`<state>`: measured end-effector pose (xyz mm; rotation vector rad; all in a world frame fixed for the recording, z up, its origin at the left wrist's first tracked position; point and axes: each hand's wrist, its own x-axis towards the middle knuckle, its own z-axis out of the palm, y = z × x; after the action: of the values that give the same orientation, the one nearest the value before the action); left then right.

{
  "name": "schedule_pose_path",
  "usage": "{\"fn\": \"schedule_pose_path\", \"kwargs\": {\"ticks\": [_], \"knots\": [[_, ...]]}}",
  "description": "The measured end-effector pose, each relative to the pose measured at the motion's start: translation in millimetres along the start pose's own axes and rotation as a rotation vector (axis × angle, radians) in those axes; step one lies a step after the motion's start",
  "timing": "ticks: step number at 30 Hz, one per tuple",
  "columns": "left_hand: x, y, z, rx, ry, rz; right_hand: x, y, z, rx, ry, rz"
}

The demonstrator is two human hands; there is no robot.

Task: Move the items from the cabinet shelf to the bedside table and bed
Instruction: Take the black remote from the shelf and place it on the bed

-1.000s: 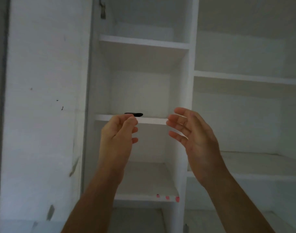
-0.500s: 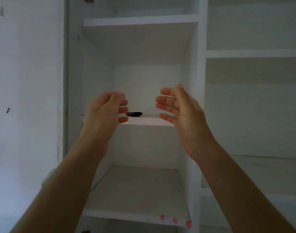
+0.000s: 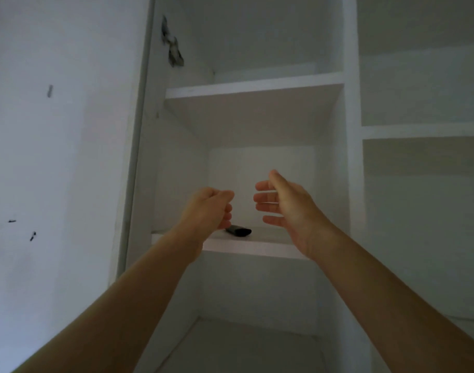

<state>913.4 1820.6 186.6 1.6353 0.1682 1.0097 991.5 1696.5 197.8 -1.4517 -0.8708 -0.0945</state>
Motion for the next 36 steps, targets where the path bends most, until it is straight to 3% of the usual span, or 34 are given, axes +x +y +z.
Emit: {"fn": "schedule_pose_path", "kwargs": {"ticks": [9,16,24,36], "knots": [[43.8,-2.0,-1.0,0.111,-0.059,-0.151,47.0,9.0,9.7,-0.189,-0.120,0.216],[66.7,-10.1,-2.3,0.276,-0.121,-0.263,68.3,16.8,23.2,-0.236,-0.118,0.362],[83.5,-20.8,-2.9,0.185,-0.182,-0.358,81.3,22.8,29.7,-0.275,-0.154,0.410],[85.9,-27.0,0.7,0.185,-0.136,-0.344,89.7,39.1,31.5,-0.213,-0.129,0.379]]}}
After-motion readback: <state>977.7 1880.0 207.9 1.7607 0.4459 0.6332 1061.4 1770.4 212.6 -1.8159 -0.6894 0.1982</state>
